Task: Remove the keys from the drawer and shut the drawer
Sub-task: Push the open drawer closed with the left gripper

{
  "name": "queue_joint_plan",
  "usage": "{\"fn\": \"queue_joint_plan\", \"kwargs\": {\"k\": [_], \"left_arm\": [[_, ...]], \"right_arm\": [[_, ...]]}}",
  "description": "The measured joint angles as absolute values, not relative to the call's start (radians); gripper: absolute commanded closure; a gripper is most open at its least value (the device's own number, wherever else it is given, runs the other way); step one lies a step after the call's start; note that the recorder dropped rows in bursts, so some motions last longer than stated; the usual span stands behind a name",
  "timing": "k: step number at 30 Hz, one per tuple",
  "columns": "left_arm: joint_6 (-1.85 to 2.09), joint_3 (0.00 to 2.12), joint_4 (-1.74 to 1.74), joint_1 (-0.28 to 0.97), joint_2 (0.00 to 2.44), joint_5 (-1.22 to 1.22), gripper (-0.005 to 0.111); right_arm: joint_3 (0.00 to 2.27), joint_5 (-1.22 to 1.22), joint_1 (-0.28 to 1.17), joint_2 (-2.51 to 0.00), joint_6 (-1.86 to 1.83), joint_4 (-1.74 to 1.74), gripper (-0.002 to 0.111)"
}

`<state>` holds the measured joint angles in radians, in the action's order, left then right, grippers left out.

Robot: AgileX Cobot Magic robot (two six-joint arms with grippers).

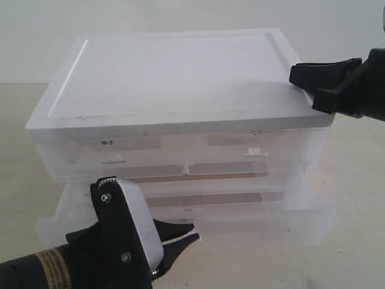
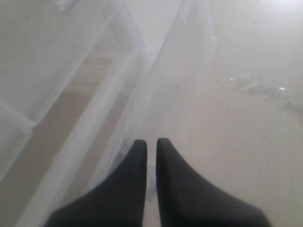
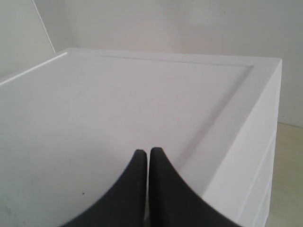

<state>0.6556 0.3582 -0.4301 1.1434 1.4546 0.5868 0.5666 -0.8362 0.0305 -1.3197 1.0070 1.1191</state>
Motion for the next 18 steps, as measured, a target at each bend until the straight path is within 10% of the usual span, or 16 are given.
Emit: {"fn": "queue_joint_plan", "kwargs": {"k": [18], "left_arm": [[0.679, 0.36, -0.422, 0.96, 1.456, 0.649, 0.102]], "right_arm": [[0.567, -0.836, 0.031, -1.32, 1.007, 1.119, 0.108]]}}
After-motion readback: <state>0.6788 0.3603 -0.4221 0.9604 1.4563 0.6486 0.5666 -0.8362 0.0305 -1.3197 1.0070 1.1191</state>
